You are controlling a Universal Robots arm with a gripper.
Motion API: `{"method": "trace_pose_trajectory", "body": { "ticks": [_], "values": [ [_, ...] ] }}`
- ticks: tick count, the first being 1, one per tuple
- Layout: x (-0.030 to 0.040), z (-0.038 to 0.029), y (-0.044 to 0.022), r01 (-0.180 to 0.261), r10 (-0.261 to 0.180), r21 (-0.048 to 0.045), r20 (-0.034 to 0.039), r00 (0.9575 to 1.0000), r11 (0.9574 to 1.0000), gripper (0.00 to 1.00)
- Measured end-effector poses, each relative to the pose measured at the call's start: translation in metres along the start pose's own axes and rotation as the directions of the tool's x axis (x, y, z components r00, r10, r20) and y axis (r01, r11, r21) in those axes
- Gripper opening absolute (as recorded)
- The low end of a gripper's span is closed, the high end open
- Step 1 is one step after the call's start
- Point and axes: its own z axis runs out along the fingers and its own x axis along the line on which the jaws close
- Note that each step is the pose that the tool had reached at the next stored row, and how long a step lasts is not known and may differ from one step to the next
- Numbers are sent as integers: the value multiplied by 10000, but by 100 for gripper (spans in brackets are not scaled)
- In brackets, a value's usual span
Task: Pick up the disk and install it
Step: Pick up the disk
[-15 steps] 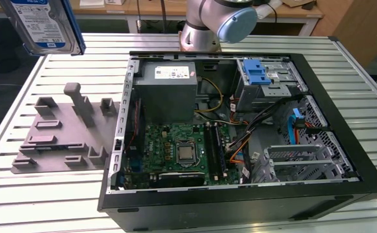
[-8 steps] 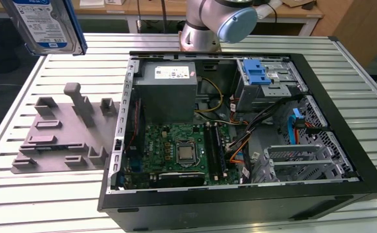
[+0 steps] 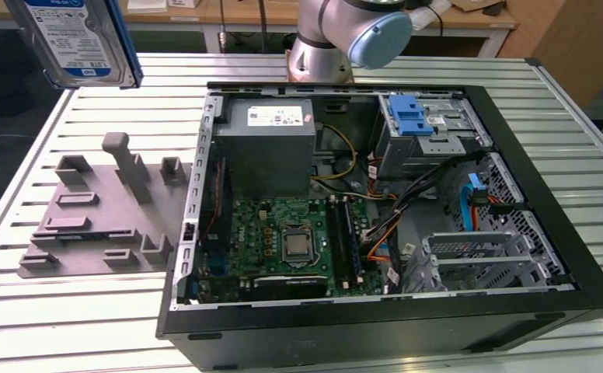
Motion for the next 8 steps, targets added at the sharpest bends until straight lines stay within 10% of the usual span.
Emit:
{"method": "trace_pose_trajectory", "body": {
  "ticks": [8],
  "values": [
    [-1,-1,-55,0,0,0,0,10000,10000,36]
  ]
}}
